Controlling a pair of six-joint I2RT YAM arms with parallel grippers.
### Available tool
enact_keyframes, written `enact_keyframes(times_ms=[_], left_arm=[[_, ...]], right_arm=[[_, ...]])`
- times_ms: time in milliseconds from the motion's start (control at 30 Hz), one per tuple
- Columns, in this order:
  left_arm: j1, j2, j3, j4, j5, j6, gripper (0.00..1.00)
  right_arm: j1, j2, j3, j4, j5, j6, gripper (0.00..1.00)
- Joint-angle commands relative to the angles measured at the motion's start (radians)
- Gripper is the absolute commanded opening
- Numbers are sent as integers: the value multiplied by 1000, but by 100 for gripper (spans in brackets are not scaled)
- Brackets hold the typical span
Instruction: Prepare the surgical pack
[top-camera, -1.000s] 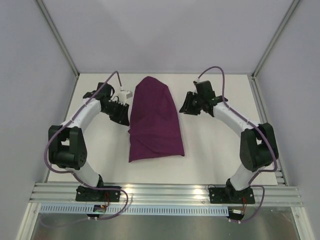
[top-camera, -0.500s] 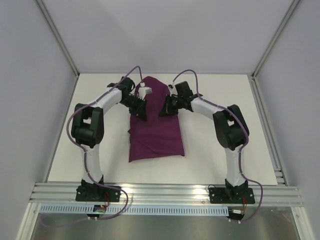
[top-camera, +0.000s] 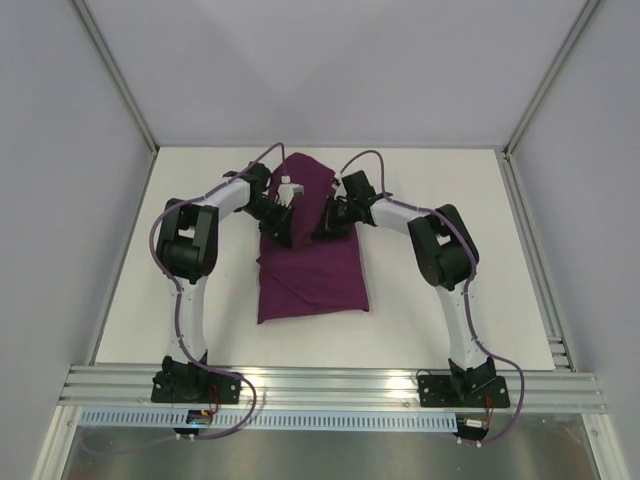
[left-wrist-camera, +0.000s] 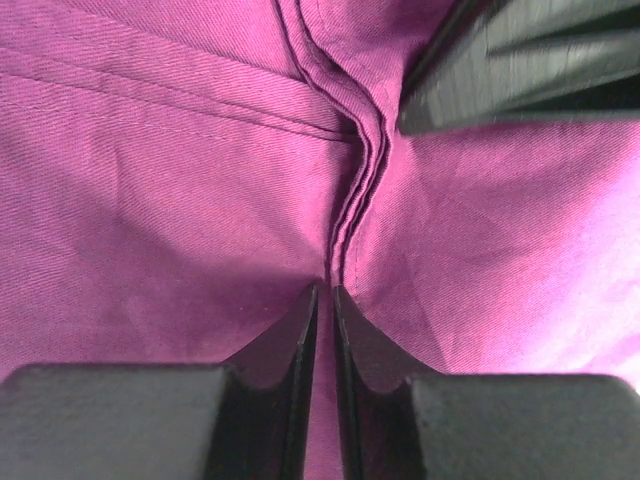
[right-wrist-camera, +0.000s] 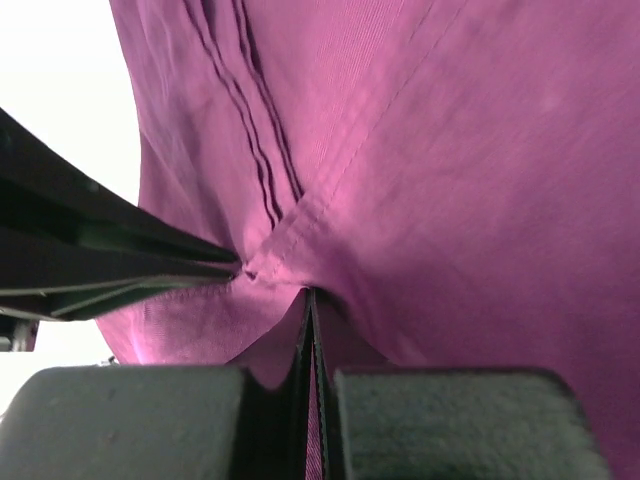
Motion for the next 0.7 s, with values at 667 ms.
enact_keyframes(times_ms=[667], left_arm=[[114, 25, 128, 4, -125, -96, 20]], right_arm=[[-151, 63, 113, -13, 142, 120, 2]])
